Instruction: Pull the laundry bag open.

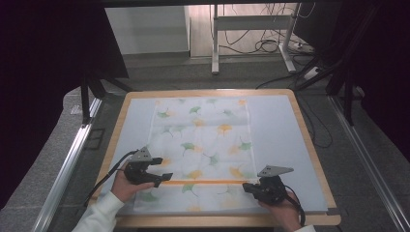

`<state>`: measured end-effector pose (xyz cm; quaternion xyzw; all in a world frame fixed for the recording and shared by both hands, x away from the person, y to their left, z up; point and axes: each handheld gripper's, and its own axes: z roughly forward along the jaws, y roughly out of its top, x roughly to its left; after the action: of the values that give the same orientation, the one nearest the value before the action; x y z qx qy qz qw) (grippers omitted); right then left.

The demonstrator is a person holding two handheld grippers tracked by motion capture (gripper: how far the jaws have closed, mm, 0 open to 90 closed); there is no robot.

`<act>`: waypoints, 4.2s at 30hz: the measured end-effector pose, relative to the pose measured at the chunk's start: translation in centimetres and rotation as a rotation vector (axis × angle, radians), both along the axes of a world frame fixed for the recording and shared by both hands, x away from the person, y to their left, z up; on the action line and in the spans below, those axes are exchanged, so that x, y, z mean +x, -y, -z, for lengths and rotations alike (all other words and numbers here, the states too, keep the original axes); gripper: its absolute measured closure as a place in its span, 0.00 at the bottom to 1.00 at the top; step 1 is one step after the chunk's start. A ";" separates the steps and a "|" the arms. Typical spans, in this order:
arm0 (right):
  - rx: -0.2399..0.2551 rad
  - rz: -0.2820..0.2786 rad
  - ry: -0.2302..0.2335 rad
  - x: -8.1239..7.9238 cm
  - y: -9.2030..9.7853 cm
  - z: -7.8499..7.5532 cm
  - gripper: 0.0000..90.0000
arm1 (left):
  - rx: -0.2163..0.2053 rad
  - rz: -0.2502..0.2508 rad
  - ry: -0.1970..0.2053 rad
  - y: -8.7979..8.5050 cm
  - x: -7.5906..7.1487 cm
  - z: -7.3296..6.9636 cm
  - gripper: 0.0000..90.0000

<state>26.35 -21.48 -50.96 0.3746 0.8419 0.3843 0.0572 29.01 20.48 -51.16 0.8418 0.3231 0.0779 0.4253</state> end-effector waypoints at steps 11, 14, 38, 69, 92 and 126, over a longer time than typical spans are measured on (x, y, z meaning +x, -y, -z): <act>-0.014 0.016 -0.008 -0.8 0.5 0.2 0.99 | 0.044 0.087 0.010 3.9 0.5 -0.4 0.30; -0.013 0.026 -0.013 -1.0 0.8 0.3 0.99 | 0.045 0.111 0.008 5.2 0.7 -0.5 0.31; -0.065 0.043 -0.017 -0.8 1.7 0.7 0.99 | 0.022 0.160 0.029 10.8 1.7 -0.7 0.33; -0.090 0.064 -0.019 -0.5 2.3 0.9 0.99 | 0.101 0.251 0.048 16.1 1.4 -0.8 0.36; -0.090 0.057 -0.017 -0.4 2.3 0.9 0.99 | 0.126 0.330 0.009 20.0 2.4 -1.2 0.41; -0.081 0.051 -0.029 -0.5 2.3 1.0 0.99 | 0.196 0.381 0.070 26.0 3.5 -0.9 0.50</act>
<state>25.90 -23.81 -51.93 0.3989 0.8475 0.3430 0.0700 32.51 -5.54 -50.28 0.9217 0.1341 0.0563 0.3596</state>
